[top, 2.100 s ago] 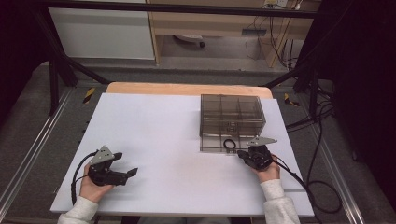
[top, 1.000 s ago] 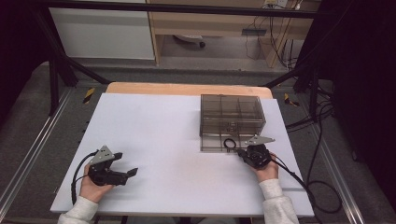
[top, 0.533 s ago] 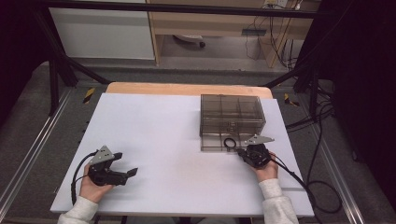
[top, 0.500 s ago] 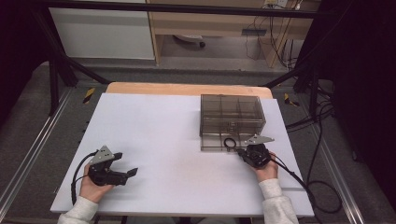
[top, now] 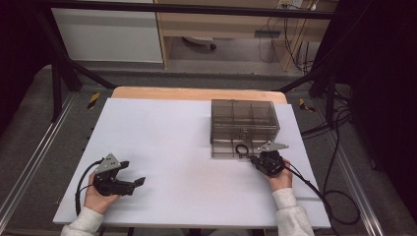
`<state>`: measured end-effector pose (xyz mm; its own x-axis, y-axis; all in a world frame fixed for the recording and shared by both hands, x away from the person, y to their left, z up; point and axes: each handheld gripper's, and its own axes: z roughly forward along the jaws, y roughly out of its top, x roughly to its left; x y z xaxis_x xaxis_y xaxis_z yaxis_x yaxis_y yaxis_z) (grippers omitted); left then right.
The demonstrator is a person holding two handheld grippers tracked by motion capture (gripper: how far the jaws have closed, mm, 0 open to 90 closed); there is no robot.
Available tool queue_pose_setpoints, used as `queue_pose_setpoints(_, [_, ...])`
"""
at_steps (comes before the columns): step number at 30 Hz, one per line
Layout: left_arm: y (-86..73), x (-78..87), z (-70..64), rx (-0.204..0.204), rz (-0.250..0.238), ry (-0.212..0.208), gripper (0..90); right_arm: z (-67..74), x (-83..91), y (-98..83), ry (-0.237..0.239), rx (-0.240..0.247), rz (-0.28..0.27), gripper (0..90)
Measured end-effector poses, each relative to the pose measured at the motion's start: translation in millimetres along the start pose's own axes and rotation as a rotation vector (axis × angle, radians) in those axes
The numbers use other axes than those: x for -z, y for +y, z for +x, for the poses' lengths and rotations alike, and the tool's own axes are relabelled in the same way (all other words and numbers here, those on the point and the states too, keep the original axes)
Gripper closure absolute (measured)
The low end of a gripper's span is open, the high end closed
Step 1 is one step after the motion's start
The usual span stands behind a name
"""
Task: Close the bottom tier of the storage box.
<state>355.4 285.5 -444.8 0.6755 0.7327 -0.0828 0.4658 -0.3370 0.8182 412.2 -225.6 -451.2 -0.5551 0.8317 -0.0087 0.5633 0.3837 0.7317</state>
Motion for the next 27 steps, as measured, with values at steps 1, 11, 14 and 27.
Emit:
queue_pose_setpoints(1, [0.0, 0.0, 0.1, 0.000, -0.001, 0.001, 7.0, -0.1, 0.0, 0.1, -0.001, 0.000, 0.001, 89.8])
queue_pose_setpoints(11, [-0.2, 0.0, 0.4, 0.000, 0.001, 0.003, 7.1, -0.7, -0.7, 0.6, -0.003, 0.001, -0.001, 89.8])
queue_pose_setpoints(14, [-0.2, -0.1, 0.3, -0.001, 0.001, 0.002, 7.1, -1.0, -1.1, 0.8, -0.004, 0.001, -0.003, 89.8])
queue_pose_setpoints(27, [-0.1, 0.1, 0.2, 0.000, -0.001, 0.003, 7.0, -2.6, -2.3, 2.3, -0.006, 0.004, -0.003, 89.8])
